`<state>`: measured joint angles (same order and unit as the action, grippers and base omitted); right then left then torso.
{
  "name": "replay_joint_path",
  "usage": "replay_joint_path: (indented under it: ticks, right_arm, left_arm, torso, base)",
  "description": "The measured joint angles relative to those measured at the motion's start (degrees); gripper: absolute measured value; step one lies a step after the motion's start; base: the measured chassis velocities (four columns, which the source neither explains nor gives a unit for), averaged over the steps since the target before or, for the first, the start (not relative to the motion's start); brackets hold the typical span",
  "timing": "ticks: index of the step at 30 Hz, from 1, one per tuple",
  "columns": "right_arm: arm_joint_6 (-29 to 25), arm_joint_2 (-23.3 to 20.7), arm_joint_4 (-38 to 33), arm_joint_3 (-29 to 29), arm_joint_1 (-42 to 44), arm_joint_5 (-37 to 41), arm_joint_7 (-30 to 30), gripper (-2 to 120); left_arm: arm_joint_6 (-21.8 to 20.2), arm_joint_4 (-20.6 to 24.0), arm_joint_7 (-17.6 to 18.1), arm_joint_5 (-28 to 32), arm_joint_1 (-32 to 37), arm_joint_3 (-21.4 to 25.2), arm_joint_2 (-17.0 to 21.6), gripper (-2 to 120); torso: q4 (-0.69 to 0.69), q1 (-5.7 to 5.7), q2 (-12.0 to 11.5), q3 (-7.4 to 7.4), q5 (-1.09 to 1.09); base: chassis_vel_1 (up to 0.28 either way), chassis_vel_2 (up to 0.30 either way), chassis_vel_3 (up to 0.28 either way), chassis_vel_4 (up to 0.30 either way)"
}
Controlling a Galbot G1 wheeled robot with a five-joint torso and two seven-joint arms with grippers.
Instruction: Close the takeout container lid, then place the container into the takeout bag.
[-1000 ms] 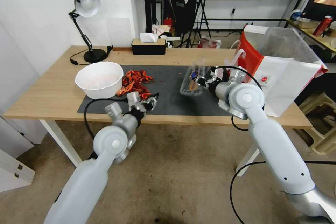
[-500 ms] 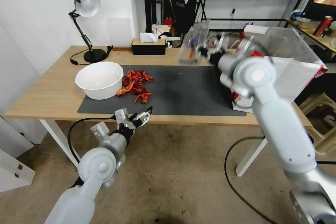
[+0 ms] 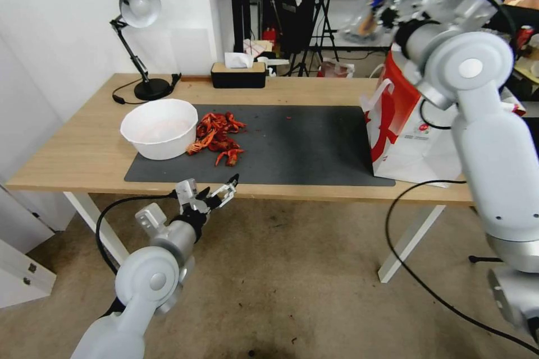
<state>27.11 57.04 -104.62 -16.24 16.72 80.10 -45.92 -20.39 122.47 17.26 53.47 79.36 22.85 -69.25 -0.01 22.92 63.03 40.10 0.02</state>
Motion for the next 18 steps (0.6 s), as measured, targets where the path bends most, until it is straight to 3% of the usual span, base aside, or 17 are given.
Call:
replay_joint_path:
  ticks: [2,4,6,7,9,11,18]
  right_arm:
    - [-0.1,-2.22,-0.36,-1.11,1.78,-0.3,0.58,9]
    - [-0.23,-3.04,-0.48,-1.4,2.6,-0.37,0.97,9]
    - [-0.34,-4.47,-0.72,-2.12,4.3,-0.6,1.7,9]
    - [-0.34,-4.47,-0.72,-2.12,4.3,-0.6,1.7,9]
    - [-0.38,-5.14,-0.81,-2.57,5.5,-0.98,2.13,9]
    - [-0.44,-5.5,-0.89,-2.92,6.33,-1.4,2.29,9]
    - [-0.2,-6.16,-0.91,-2.99,6.97,-4.14,2.57,9]
  left_arm:
    - [2.24,-0.35,-2.11,-8.75,3.5,0.48,-0.47,100]
    - [3.56,-0.76,-2.97,-12.27,4.61,0.54,-0.73,100]
    - [5.99,-1.93,-3.64,-21.55,6.99,0.48,-1.54,100]
    - [5.99,-1.93,-3.64,-21.55,6.99,0.48,-1.54,100]
    - [10.46,-4.27,-4.23,-32.76,8.02,0.43,-2.44,100]
    - [14.39,-5.95,-5.62,-39.69,8.89,0.42,-3.21,100]
    - [19.9,-8.17,-8.68,-44.35,10.28,0.54,-4.11,100]
  torso:
    - [0.0,-0.01,0.0,0.0,0.0]
    - [0.01,0.0,0.0,0.0,-0.01]
    - [0.01,0.0,0.0,0.0,0.0]
    - [0.01,0.0,0.0,0.0,0.0]
    - [0.0,-0.01,0.0,0.0,-0.01]
    - [0.0,0.0,0.0,0.01,-0.02]
    - [0.02,0.0,0.0,0.0,-0.02]
  base:
    - [0.0,0.0,0.0,0.0]
    - [0.0,0.0,0.0,0.0]
    - [0.0,0.0,0.0,0.0]
    - [0.0,0.0,0.0,0.0]
    - [0.0,0.0,0.0,0.0]
    - [0.0,0.0,0.0,0.0]
    - [0.0,0.0,0.0,0.0]
